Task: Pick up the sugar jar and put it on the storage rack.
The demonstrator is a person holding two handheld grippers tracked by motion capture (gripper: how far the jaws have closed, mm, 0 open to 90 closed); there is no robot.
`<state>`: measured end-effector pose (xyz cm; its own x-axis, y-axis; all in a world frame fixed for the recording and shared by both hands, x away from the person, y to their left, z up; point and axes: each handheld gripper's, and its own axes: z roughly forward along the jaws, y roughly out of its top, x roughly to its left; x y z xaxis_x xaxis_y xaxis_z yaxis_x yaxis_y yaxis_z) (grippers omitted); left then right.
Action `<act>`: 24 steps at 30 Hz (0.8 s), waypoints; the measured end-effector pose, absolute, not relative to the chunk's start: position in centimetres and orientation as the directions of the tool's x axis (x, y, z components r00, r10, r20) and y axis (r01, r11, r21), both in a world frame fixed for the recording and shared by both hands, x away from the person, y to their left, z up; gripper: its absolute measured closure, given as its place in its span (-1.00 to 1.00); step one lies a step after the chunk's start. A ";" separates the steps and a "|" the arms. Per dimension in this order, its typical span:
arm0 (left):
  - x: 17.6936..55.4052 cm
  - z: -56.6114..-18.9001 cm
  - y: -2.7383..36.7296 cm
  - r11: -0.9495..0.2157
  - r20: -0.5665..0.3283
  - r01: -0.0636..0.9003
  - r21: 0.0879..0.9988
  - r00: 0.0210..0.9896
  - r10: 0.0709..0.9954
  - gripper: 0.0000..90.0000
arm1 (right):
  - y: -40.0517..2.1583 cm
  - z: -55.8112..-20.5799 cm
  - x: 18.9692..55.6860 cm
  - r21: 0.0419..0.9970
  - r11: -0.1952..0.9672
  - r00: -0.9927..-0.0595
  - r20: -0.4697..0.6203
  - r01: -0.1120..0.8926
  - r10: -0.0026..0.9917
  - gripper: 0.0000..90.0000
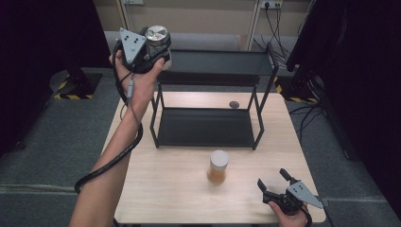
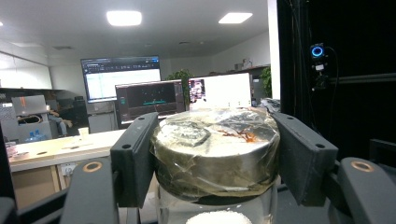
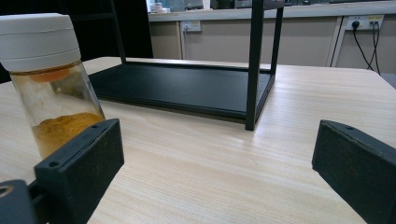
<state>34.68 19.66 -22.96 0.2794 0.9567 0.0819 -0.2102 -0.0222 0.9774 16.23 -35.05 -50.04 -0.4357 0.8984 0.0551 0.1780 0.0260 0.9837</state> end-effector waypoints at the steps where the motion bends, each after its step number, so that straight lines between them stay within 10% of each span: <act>1: 35.0 -22.9 19.6 -0.032 0.090 -0.207 0.978 0.276 0.957 -0.22 | -35.1 -50.0 16.2 0.984 0.026 -0.436 0.055 0.178 0.898 -0.94; 24: 38.8 -23.7 19.6 -0.035 0.071 -0.143 0.989 0.255 0.964 -0.22 | -35.1 -50.1 16.2 0.984 0.028 -0.441 0.053 0.175 0.896 -0.94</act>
